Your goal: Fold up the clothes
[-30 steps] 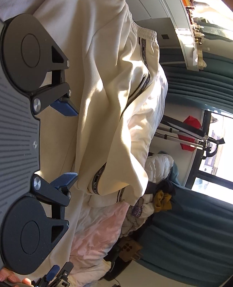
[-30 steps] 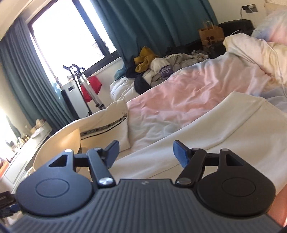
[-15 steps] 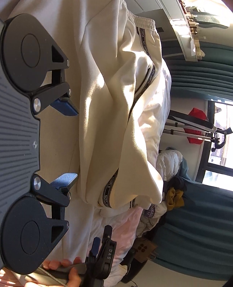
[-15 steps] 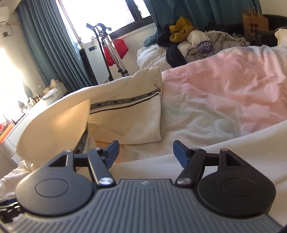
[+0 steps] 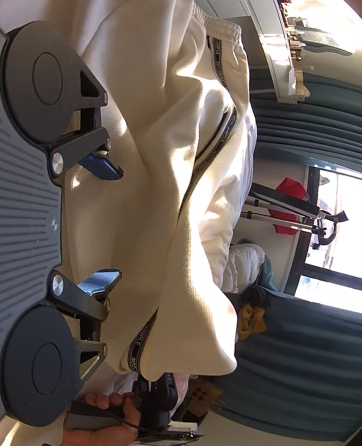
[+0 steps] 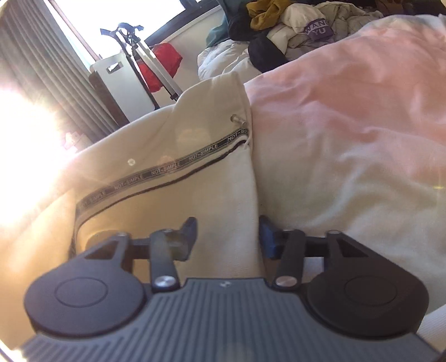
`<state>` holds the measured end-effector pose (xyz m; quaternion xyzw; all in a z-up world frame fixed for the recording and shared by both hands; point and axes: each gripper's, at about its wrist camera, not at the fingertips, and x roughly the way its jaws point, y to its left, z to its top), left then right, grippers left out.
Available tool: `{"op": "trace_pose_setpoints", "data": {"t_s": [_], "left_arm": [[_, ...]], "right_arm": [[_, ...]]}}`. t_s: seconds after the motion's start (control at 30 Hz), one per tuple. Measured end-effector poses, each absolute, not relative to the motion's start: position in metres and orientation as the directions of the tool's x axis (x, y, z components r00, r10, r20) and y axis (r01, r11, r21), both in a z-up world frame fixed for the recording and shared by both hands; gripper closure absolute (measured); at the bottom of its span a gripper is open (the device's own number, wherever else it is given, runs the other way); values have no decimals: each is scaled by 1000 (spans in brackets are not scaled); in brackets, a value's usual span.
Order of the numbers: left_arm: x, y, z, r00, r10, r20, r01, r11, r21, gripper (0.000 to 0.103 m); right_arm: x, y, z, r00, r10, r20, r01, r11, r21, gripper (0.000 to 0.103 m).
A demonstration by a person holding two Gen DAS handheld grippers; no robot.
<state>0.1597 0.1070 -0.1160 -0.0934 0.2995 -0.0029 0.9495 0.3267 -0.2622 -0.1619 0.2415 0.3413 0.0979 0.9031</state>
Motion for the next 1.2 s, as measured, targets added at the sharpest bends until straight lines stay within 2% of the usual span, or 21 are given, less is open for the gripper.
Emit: {"op": "trace_pose_setpoints", "data": {"t_s": [0.07,0.1,0.4,0.73,0.93,1.07,1.2], "left_arm": [[158,108,-116,826,-65,-560,-42,983,-176,30],[158,109,-115,828,-65,-557,-40,984,-175,30],[148,118,-101,836,-44,-547,-86,974,-210,30],[151,119,-107,810,-49,-584,-102,969,-223,30],[153,125,-108,813,-42,-581,-117,965,-233,30],[155,130,-109,814,-36,-579,-127,963,-238,30],[157,137,-109,814,-46,-579,-134,955,-265,30]], "right_arm": [[322,-261,-156,765,301,-569,8,879,476,92],[320,-260,-153,773,281,-569,18,887,462,95],[308,-299,-77,830,142,-540,71,933,354,96],[324,-398,13,819,-172,-547,277,954,114,96],[339,-440,62,801,-284,-527,392,914,104,96],[353,-434,102,843,-259,-472,363,921,144,96],[347,-419,143,926,-203,-317,269,947,179,96]]}}
